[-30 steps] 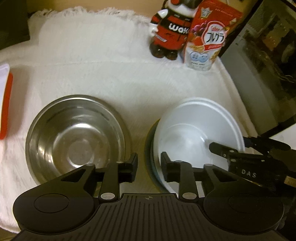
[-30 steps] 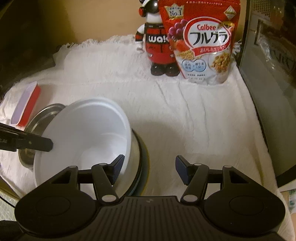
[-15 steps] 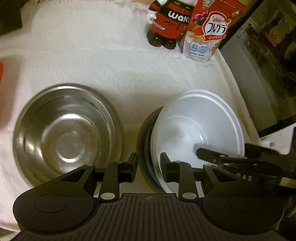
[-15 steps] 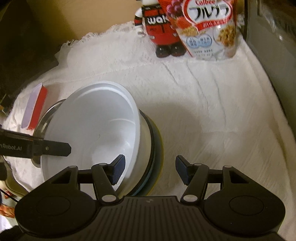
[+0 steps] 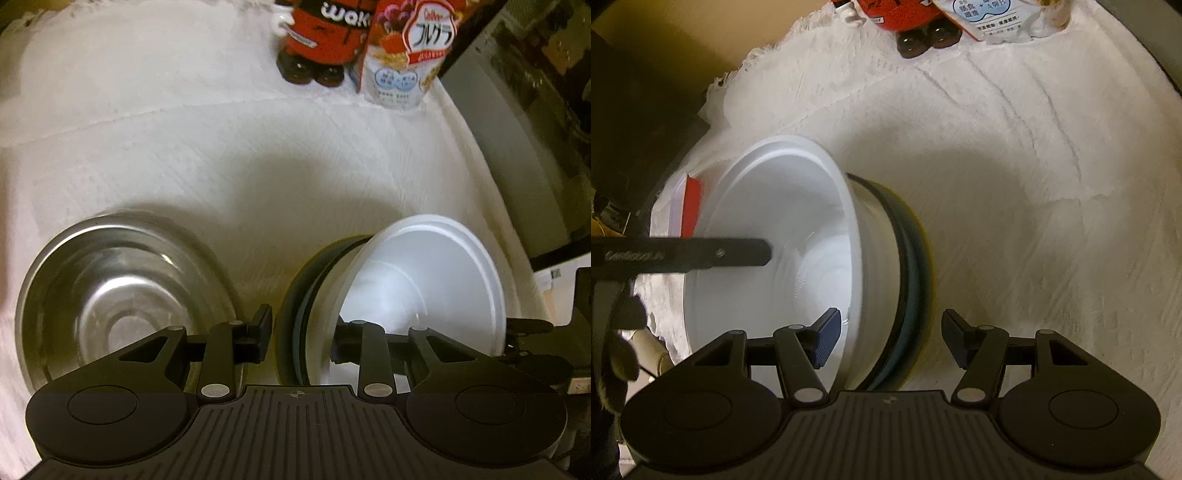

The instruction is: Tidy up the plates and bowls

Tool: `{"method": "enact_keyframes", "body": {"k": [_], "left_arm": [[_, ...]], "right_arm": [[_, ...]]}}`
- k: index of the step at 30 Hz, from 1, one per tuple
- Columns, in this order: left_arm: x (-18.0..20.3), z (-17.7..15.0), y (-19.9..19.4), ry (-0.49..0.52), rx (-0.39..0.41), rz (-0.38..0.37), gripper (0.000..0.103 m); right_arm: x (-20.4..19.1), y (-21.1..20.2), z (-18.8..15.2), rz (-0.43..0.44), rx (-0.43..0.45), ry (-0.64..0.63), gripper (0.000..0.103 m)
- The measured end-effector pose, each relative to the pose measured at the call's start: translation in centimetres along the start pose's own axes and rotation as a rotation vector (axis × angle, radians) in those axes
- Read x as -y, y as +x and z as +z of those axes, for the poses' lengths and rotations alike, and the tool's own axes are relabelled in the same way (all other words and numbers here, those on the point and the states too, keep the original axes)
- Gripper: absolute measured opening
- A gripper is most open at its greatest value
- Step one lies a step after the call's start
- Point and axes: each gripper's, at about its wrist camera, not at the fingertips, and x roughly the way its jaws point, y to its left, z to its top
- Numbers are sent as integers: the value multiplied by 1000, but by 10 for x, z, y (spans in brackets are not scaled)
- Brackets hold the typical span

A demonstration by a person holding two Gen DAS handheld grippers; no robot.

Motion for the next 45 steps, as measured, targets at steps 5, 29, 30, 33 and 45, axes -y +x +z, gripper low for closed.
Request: {"method": "enact_keyframes", "body": {"k": [5, 29, 30, 33, 45], "left_arm": [[2, -3, 8, 28, -7, -5, 36], [12, -17, 20, -51, -63, -99, 51], [12, -17, 20, -47, -62, -97, 51], [13, -16, 21, -43, -65, -94, 53], [17, -14, 27, -65, -66, -67, 54]], "right_arm": [[1, 12, -5, 40, -28, 30, 61], [11, 4, 13, 13, 23, 38, 64], [11, 5, 13, 19, 35, 44, 64], [16, 5, 13, 37, 38, 50, 64], [21, 4, 10, 55, 37, 48, 66]]}}
